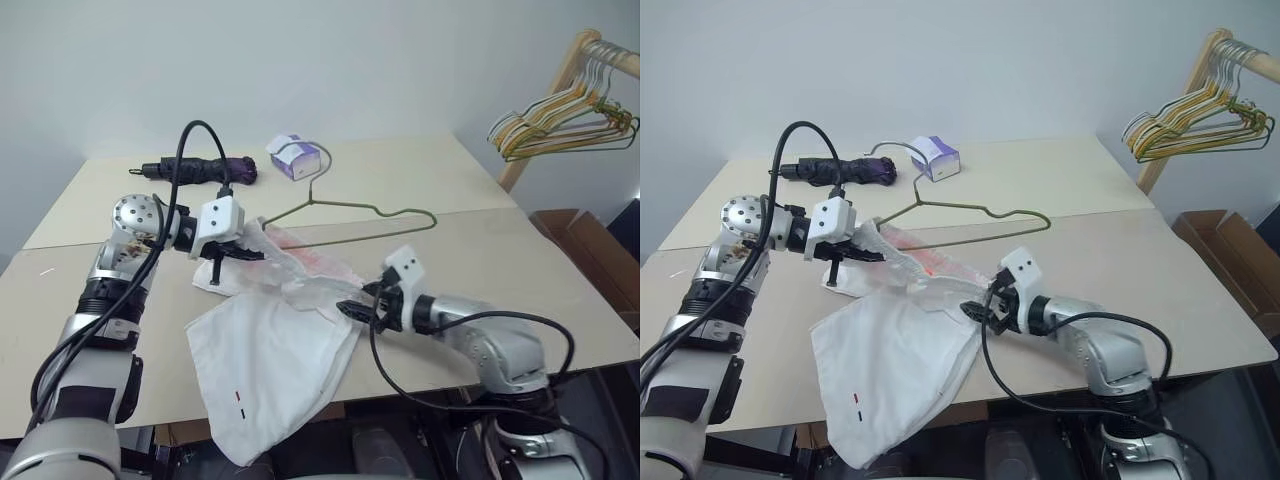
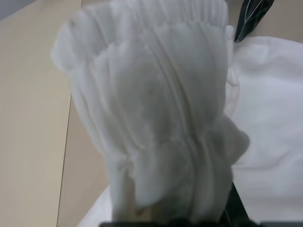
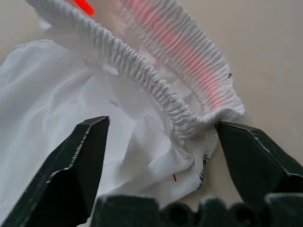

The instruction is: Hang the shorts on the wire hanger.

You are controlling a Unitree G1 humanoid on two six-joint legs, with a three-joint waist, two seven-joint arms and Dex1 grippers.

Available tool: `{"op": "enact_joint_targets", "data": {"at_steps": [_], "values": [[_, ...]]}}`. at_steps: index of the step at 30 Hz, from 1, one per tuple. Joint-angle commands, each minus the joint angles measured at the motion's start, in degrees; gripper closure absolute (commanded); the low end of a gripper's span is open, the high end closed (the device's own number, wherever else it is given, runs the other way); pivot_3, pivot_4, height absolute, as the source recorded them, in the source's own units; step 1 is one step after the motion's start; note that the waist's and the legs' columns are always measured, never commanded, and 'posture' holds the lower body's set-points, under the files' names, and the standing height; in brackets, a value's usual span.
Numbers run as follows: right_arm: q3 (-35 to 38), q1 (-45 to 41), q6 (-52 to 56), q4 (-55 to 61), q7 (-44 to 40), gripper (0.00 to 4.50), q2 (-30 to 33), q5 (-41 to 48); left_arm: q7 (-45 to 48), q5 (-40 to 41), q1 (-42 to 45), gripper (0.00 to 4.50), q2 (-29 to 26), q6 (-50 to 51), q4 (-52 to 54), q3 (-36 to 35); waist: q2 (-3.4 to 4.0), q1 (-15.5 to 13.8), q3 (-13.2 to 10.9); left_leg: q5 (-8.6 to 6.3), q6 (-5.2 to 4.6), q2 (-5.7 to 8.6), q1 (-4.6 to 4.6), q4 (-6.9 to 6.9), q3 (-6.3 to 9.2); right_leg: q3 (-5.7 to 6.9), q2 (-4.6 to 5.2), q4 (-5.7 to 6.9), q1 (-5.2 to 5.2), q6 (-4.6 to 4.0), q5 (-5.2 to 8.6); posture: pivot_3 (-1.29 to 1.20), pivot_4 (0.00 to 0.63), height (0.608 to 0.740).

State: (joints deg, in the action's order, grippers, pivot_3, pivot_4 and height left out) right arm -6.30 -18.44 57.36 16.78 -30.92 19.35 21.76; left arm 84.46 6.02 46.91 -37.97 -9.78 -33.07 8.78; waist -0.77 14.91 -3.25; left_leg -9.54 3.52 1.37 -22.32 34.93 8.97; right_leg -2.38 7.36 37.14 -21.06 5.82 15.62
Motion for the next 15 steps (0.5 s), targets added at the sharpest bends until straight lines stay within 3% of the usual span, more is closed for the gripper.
{"op": "enact_joint_targets", "data": {"at_steps": [1, 4, 7, 10, 15], "values": [[1.3, -1.0, -1.8, 0.1, 2.0, 1.63, -0.7, -0.3, -0.3, 1.3, 0.7, 4.5, -1.0, 0.2, 1.9, -1.6, 0.0, -0.1, 0.0, 0.0, 0.0, 0.0, 0.0, 0.0, 0.0, 0.0, 0.0, 0.0, 0.0, 0.0, 0.0, -0.19, 0.0, 0.74], [2.5, 0.0, -2.3, 1.7, 1.8, 2.72, 0.0, 0.5, -0.1, 1.4, 0.5, 4.5, -1.4, 0.2, 2.0, -1.7, 0.0, -0.2, 0.0, 0.0, 0.0, 0.0, 0.01, 0.0, 0.02, 0.0, 0.0, 0.01, 0.0, 0.0, 0.0, -0.18, 0.0, 0.74], [3.7, 1.5, -3.6, 3.5, 1.4, 2.72, 1.0, 1.1, -0.3, 1.4, 0.2, 4.5, -1.5, 0.1, 2.2, -1.7, 0.0, -0.3, 0.0, 0.0, 0.0, 0.0, 0.0, 0.0, 0.02, 0.0, 0.0, 0.01, 0.0, 0.0, 0.0, -0.18, 0.0, 0.74], [5.4, 2.7, -3.3, 5.0, 0.0, 2.01, 1.5, 3.1, -0.4, 1.4, 0.1, 4.5, -1.5, 0.1, 2.4, -1.6, 0.0, -0.3, 0.0, 0.0, 0.0, 0.0, 0.01, 0.0, 0.01, 0.0, 0.0, 0.01, 0.0, 0.0, 0.0, -0.18, 0.0, 0.74], [6.9, 4.4, -4.6, 4.9, 0.7, 0.24, 1.6, 3.5, -0.6, 1.5, -0.2, 4.5, -1.4, 0.0, 2.7, -1.7, 0.0, -0.3, 0.0, 0.0, 0.0, 0.0, 0.01, 0.0, 0.01, 0.0, 0.0, 0.01, 0.0, 0.0, 0.0, -0.17, 0.0, 0.74]]}}
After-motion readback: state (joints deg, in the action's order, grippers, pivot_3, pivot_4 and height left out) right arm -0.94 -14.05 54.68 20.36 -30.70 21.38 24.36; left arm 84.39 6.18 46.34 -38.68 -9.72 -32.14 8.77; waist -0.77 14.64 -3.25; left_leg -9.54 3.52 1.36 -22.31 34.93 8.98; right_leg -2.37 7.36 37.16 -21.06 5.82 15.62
